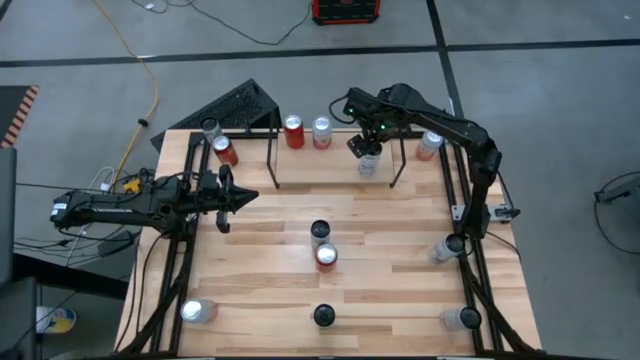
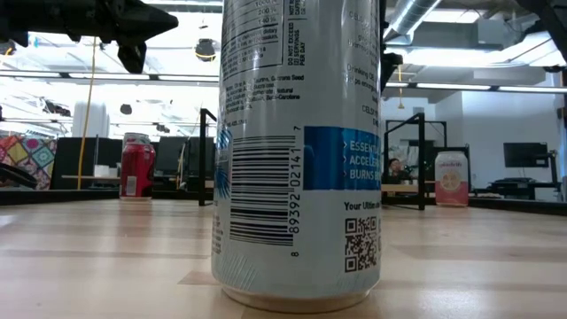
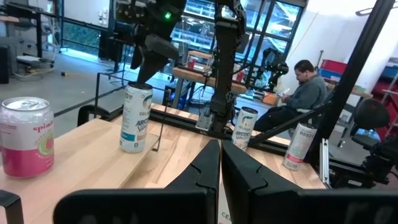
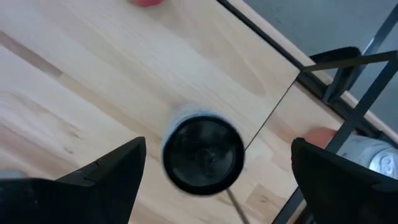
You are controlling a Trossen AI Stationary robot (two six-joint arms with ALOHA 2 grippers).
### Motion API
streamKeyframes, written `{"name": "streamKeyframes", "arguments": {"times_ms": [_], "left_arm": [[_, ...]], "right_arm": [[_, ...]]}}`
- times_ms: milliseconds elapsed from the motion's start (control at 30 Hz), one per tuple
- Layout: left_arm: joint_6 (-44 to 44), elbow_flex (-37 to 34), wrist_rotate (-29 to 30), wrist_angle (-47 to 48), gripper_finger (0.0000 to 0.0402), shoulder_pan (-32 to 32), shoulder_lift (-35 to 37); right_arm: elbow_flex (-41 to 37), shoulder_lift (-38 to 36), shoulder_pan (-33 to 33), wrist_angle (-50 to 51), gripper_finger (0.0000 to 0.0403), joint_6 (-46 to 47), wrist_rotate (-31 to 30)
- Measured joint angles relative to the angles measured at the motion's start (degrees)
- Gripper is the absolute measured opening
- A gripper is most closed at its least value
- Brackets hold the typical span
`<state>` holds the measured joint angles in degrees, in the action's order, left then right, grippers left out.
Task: Place canned beverage on shelf
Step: Put the top right white blue soda can on the shelf
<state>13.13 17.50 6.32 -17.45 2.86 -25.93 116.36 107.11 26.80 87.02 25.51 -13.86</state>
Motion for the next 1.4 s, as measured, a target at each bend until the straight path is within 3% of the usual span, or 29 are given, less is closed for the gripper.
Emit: {"name": "streamKeyframes", "arguments": {"times_ms": [433, 700, 1167, 1400], "left_arm": [[-0.02, 0.0, -1.53, 0.0, 0.0, 0.02, 0.02], [-0.02, 0.0, -1.5, 0.0, 0.0, 0.02, 0.02], [-0.04, 0.0, -0.41, 0.0, 0.0, 0.0, 0.01], [-0.08, 0.0, 0.52, 0.0, 0.0, 0.02, 0.01]], "right_arm": [[-9.42, 0.04, -0.06, -4.58, 0.0376, 3.35, -0.98], [-13.44, 0.11, 0.35, -7.97, 0.0362, 3.18, 1.96], [-13.52, 0.09, 1.33, -8.21, 0.0268, 4.16, 6.55], [-10.71, 0.16, 4.52, -8.91, 0.0233, -0.71, 8.69]]}}
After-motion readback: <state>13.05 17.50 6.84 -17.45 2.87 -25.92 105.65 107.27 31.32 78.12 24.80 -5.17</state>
